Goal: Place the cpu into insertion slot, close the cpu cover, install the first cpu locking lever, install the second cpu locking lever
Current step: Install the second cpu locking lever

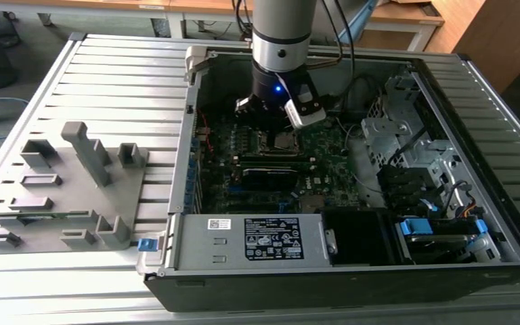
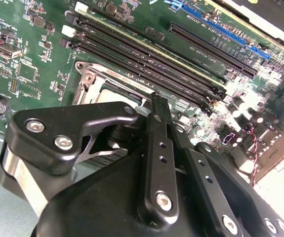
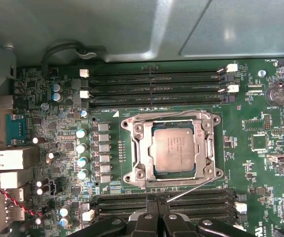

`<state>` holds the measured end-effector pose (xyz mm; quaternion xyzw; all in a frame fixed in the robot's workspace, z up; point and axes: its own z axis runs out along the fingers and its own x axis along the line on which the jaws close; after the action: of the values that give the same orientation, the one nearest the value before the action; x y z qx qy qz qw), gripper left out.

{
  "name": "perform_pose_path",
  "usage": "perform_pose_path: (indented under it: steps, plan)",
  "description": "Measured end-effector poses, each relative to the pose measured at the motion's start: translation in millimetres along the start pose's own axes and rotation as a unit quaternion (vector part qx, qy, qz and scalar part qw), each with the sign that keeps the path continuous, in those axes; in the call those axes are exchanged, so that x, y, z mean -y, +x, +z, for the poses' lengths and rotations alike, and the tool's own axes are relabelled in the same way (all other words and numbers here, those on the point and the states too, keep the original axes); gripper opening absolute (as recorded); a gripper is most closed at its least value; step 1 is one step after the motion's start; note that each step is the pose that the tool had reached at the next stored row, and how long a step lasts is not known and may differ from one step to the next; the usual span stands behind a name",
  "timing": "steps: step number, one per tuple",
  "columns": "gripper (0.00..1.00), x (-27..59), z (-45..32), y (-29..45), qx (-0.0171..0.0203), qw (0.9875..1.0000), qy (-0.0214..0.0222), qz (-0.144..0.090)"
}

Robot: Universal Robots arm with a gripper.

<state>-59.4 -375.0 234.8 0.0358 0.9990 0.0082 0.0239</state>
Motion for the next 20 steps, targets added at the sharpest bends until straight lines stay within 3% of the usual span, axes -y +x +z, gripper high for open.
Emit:
perform_pose_path:
  steps: [20]
  plan:
    - [0.1, 0.1, 6.2, 0.5, 0.0001, 1.0, -0.0001, 0.0]
